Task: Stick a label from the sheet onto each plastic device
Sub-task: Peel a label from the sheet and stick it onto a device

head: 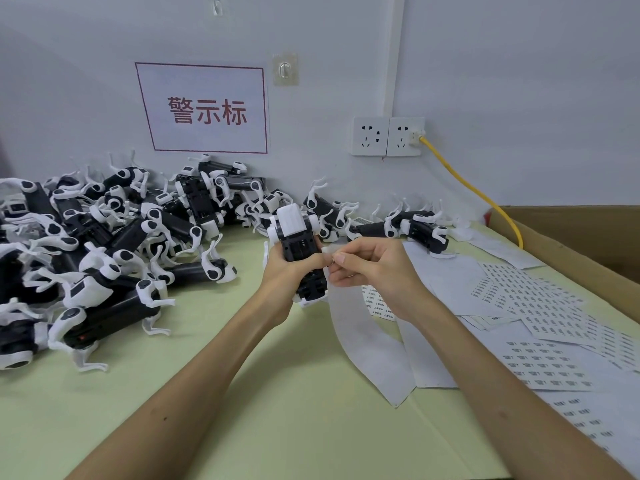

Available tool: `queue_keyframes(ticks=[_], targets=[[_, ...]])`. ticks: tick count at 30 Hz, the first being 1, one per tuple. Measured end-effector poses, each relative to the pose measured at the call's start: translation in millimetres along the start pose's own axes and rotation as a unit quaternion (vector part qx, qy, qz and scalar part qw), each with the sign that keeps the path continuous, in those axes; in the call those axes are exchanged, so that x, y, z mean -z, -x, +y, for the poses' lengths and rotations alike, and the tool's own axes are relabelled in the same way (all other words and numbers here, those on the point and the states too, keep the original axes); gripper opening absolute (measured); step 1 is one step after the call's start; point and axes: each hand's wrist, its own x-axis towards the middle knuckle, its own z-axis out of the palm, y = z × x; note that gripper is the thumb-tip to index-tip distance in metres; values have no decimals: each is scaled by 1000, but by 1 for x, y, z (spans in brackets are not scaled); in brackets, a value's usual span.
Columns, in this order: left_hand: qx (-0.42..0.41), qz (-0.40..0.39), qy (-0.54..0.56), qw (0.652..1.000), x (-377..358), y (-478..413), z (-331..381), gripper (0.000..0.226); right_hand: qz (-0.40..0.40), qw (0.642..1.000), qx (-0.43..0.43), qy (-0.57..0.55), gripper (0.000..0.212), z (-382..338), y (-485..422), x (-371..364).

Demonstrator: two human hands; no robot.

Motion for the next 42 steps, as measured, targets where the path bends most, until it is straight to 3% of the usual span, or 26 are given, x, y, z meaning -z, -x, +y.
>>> queue_keyframes(ticks=[6, 21, 26, 30, 42], targets=[[-13, -25, 1, 1000, 0, 2, 4, 18, -1, 1000, 2, -8, 15, -1, 0, -1], [-24, 17, -30, 999, -3, -1, -1, 17, 41, 998, 7, 37, 17, -1, 1, -7], [-36, 25, -46, 998, -4, -4, -6, 40, 58, 993, 19, 98, 23, 0, 1, -10], [-34, 28, -43, 998, -2, -6, -6, 28, 58, 980, 29, 186, 26, 2, -3, -13], [-16, 48, -14, 999, -3, -4, 0, 21, 56, 990, -13, 128, 16, -1, -4, -11]])
